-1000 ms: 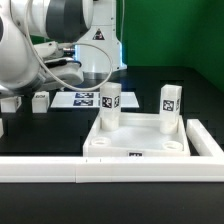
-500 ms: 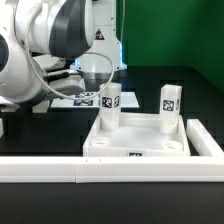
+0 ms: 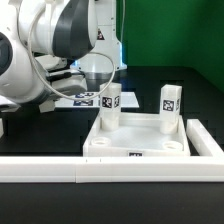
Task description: Assemble square table
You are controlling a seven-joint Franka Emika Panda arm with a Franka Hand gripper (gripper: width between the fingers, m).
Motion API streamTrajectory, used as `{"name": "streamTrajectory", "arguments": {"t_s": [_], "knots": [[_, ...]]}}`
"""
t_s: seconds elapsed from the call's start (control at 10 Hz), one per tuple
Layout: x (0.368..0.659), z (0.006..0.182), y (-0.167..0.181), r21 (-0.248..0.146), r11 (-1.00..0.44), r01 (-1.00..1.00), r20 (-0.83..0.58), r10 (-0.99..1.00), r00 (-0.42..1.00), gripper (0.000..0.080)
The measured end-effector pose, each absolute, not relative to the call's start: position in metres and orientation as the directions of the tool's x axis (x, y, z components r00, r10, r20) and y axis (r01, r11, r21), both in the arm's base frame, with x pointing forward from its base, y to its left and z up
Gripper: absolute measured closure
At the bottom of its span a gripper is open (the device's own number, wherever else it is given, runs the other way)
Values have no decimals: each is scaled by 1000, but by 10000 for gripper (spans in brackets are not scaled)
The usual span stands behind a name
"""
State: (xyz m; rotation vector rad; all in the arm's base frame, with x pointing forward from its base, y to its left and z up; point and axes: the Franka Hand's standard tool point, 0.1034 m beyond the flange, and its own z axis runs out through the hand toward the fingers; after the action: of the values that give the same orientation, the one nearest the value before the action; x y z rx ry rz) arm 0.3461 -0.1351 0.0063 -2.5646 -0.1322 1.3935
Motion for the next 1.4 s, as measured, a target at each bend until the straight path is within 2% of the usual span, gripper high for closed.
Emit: {"name": "streamTrajectory", "arguments": {"t_s": [0.5, 0.6, 0.8, 0.9, 1.1, 1.2, 1.4], "knots": [[349, 10, -133, -243, -970, -12, -812, 197, 549, 515], [361, 39, -131, -287, -958, 13, -807, 249, 535, 515], [384, 92, -130, -338, -940, 48, -779, 308, 546, 514], [386, 107, -130, -328, -943, 49, -768, 297, 568, 514], [384, 98, -129, -338, -939, 56, -755, 306, 579, 514], [395, 98, -129, -333, -941, 65, -700, 293, 652, 514], [445, 122, -116, -321, -942, 98, -569, 274, 776, 514]]}}
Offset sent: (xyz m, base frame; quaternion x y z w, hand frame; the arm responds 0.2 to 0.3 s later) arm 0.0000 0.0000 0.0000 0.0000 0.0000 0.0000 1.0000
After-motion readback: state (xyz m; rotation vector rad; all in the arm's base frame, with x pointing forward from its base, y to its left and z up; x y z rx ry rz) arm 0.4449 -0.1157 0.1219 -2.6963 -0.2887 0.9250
